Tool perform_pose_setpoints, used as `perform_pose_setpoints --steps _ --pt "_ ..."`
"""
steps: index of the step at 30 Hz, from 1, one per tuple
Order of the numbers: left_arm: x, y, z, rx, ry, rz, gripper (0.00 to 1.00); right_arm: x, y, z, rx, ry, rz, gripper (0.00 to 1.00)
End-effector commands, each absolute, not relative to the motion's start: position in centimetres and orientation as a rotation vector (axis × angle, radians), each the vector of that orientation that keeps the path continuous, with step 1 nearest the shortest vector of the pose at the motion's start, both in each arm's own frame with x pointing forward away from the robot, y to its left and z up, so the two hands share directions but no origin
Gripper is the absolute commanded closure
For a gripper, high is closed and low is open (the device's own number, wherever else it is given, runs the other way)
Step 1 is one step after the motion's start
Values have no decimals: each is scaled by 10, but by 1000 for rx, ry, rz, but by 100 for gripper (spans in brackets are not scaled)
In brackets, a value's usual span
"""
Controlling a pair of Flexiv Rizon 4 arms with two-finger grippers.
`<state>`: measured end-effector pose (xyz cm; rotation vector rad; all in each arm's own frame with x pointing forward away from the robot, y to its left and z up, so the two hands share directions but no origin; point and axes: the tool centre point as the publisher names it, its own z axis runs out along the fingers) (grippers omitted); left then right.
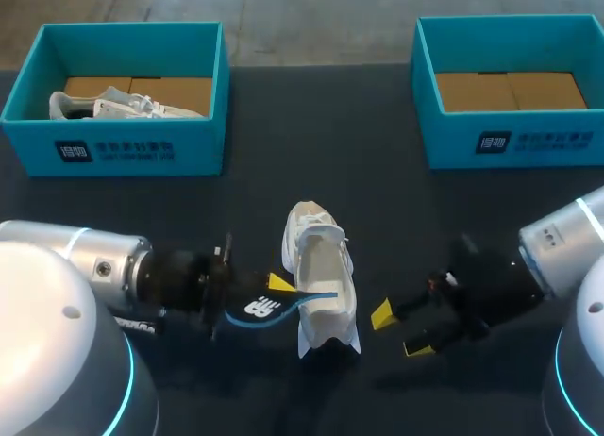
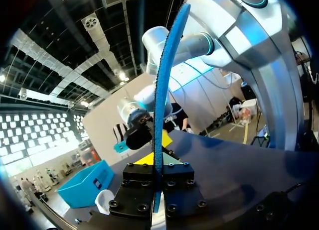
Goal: Take the shoe out of the shoebox, open the shoe tongue, remove and reinsert the insole, then place the shoe into the shoebox
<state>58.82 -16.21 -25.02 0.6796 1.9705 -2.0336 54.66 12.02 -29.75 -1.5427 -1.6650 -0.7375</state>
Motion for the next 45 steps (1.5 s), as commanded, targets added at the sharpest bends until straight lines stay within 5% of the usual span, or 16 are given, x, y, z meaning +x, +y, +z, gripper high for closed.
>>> perform_pose_setpoints --steps 1,45 --pt "588 -169 -254 661 1971 -2036 100 545 131 -299 -1570 -1687 -732 0" --pt "589 -188 -264 617 1972 -2013 100 530 163 -305 -1619 -1871 -692 0"
